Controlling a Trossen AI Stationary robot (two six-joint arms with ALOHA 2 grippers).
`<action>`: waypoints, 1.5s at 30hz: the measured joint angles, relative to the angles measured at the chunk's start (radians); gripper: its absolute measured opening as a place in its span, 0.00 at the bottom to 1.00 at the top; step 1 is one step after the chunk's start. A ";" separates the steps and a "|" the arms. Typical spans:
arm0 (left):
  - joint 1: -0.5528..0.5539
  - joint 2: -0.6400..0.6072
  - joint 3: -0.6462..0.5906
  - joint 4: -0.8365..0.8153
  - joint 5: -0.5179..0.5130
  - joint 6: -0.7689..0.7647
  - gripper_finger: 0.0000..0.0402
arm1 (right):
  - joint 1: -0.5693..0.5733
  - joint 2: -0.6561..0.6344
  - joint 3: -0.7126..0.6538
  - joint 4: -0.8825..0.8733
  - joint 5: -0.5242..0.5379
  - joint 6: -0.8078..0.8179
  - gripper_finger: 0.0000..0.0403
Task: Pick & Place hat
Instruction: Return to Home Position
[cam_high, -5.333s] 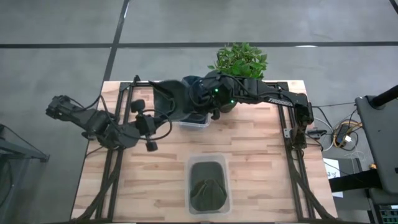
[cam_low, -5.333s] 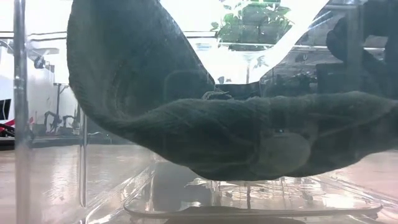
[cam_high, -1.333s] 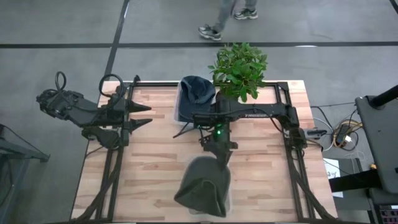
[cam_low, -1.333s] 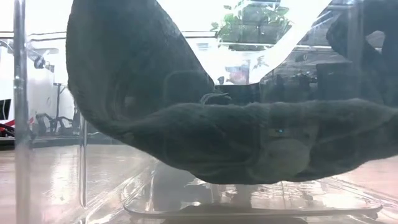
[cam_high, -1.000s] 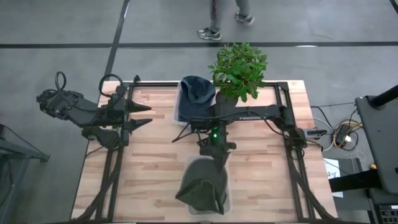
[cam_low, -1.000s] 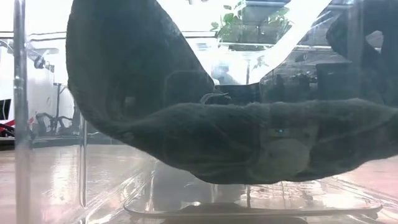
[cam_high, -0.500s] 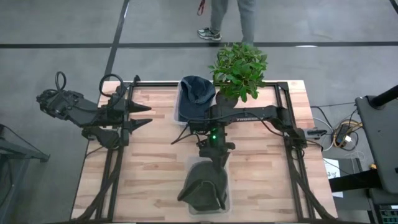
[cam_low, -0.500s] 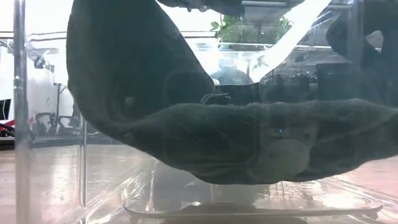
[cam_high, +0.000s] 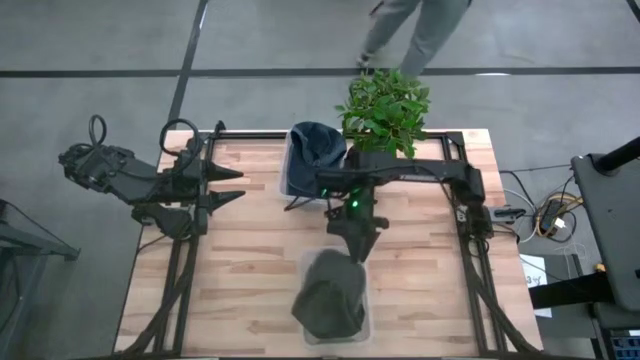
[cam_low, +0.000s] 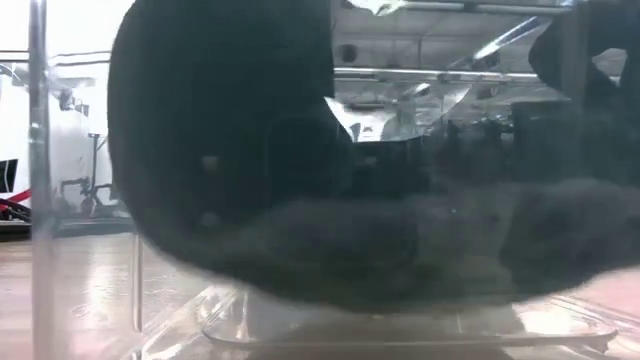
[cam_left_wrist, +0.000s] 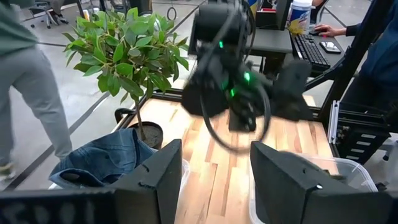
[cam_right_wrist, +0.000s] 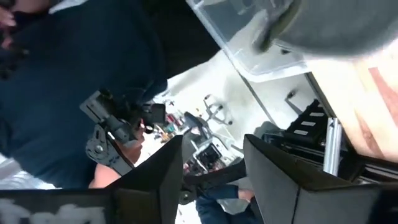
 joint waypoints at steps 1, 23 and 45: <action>0.000 0.000 0.000 0.000 0.000 0.000 0.46 | -0.006 -0.014 0.000 0.000 0.000 0.007 0.40; 0.000 0.001 0.000 -0.051 -0.006 -0.036 0.45 | 0.097 -0.112 0.003 0.417 0.601 0.030 0.35; 0.014 -0.005 -0.118 -0.014 -0.016 -0.040 0.00 | 0.235 -0.261 0.000 0.659 1.344 -0.307 0.02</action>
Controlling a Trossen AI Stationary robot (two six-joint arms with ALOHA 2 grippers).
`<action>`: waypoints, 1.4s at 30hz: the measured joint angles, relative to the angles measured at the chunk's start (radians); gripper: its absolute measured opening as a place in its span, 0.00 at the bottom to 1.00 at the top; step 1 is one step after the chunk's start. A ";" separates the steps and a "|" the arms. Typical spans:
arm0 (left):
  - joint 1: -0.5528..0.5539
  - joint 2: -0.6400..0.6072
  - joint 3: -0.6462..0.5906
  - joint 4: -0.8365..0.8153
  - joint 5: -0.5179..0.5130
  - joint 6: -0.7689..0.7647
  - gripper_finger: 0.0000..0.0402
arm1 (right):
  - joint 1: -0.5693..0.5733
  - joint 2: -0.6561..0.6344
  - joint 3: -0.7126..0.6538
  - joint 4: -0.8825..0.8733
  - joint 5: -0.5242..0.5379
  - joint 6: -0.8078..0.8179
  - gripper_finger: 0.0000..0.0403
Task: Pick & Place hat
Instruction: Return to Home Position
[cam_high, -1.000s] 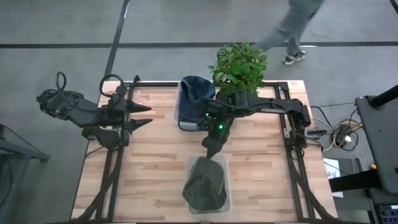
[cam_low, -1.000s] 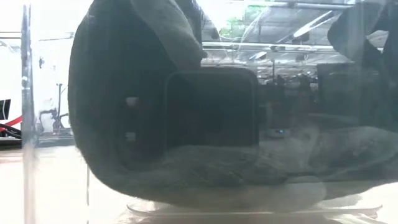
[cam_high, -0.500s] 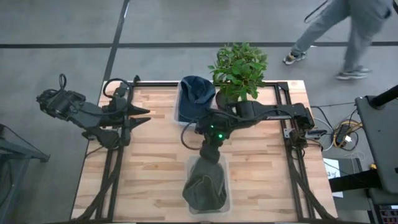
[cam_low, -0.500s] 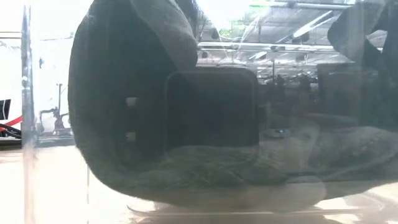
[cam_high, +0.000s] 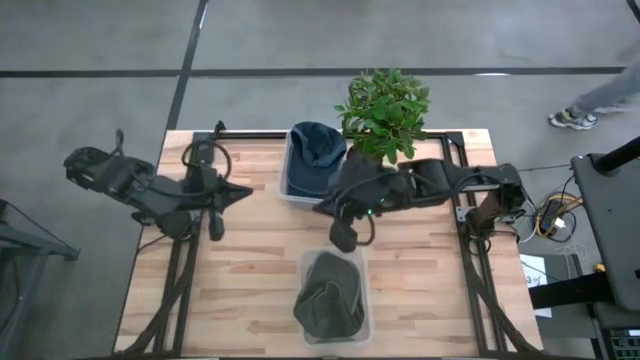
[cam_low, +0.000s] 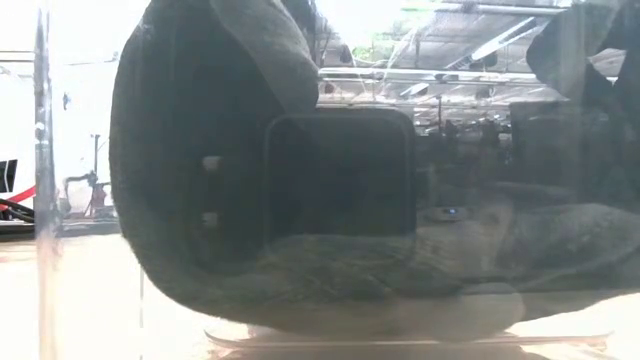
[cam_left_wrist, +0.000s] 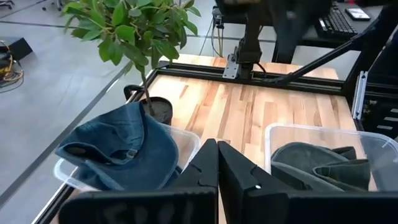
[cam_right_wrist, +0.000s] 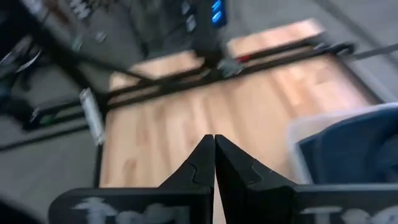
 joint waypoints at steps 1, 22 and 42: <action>0.000 -0.004 -0.023 0.028 0.000 0.004 0.00 | 0.000 -0.009 -0.001 0.009 0.022 -0.003 0.02; 0.024 -0.356 -0.452 0.443 0.151 -0.124 0.00 | 0.055 -0.335 -0.538 0.512 0.109 0.038 0.02; 0.022 -0.519 -0.651 0.411 0.140 0.029 0.00 | 0.064 -0.654 -1.175 0.858 0.175 0.000 0.02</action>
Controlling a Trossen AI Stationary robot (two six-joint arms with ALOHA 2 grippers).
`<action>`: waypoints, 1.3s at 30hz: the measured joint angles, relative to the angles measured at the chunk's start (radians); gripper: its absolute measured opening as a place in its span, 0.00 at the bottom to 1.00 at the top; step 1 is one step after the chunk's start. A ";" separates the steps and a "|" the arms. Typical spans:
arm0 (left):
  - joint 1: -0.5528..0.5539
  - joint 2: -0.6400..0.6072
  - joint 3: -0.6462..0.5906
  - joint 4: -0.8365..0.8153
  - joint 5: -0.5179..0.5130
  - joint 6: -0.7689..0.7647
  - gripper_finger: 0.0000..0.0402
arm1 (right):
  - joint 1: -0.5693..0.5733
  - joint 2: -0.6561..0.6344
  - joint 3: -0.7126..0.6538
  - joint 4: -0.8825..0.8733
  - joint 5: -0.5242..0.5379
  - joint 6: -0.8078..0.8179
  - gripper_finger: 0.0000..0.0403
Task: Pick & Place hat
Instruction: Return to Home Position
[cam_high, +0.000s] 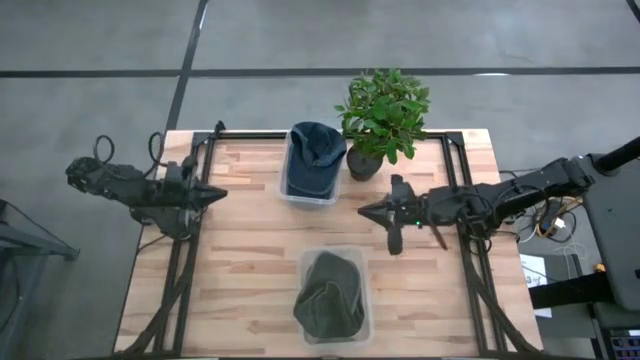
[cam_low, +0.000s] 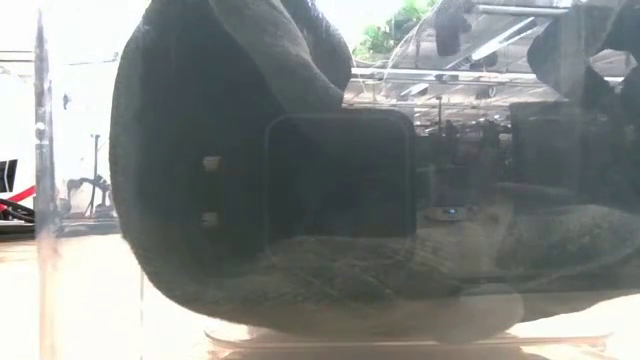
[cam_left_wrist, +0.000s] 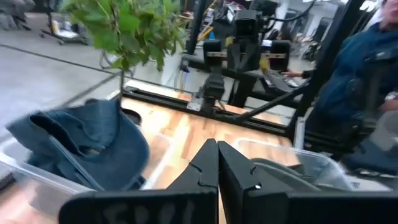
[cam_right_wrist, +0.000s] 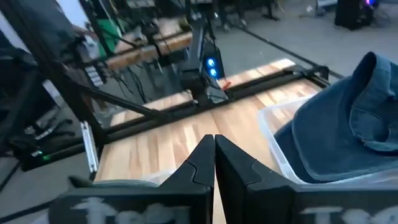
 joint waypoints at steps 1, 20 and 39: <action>0.000 -0.012 -0.013 0.001 0.011 -0.014 0.00 | 0.000 -0.019 -0.029 0.034 0.000 -0.007 0.02; 0.000 -0.326 -0.354 0.085 0.001 -0.008 0.00 | 0.000 -0.355 -0.394 0.164 0.003 -0.104 0.02; 0.001 -0.483 -0.567 0.312 0.159 0.230 0.00 | -0.001 -0.668 -0.793 0.519 -0.001 -0.175 0.02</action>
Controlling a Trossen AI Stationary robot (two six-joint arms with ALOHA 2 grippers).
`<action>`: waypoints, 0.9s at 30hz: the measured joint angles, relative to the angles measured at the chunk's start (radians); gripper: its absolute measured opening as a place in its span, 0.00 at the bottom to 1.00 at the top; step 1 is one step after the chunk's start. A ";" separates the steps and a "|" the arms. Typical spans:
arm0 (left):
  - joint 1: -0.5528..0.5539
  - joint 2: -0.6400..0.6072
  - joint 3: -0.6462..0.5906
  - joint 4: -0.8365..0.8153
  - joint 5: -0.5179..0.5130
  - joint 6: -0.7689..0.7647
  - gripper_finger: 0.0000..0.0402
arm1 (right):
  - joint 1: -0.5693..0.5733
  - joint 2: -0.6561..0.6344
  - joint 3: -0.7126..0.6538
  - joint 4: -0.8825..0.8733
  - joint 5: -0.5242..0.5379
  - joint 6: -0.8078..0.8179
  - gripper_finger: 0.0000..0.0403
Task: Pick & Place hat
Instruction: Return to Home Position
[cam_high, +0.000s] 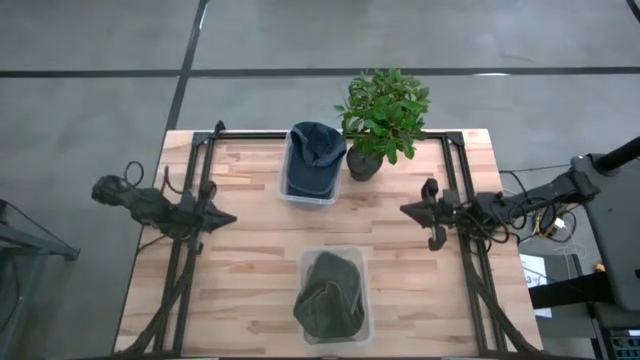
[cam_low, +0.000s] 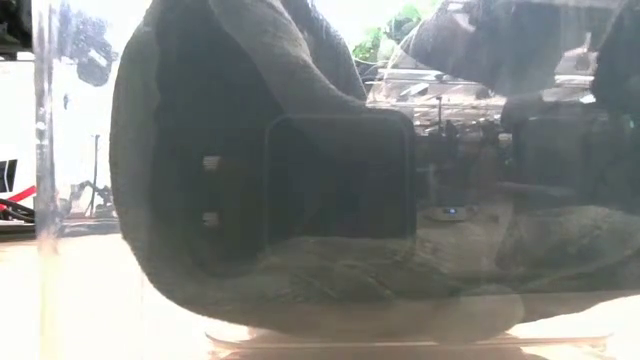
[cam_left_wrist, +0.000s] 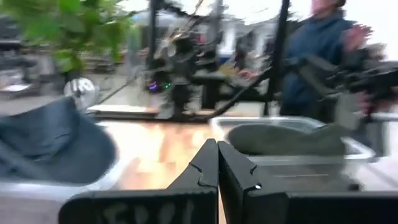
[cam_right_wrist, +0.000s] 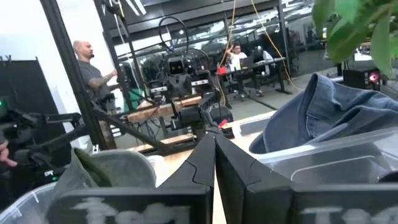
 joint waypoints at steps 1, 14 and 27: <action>0.000 0.000 -0.015 0.030 0.029 0.003 0.00 | 0.000 -0.012 -0.011 0.000 -0.002 -0.003 0.02; 0.000 -0.001 -0.250 0.318 0.158 0.029 0.00 | 0.000 -0.122 -0.142 -0.019 -0.060 -0.004 0.02; 0.000 0.014 -0.249 0.271 0.162 -0.014 0.00 | 0.000 -0.124 -0.142 -0.049 -0.051 0.008 0.02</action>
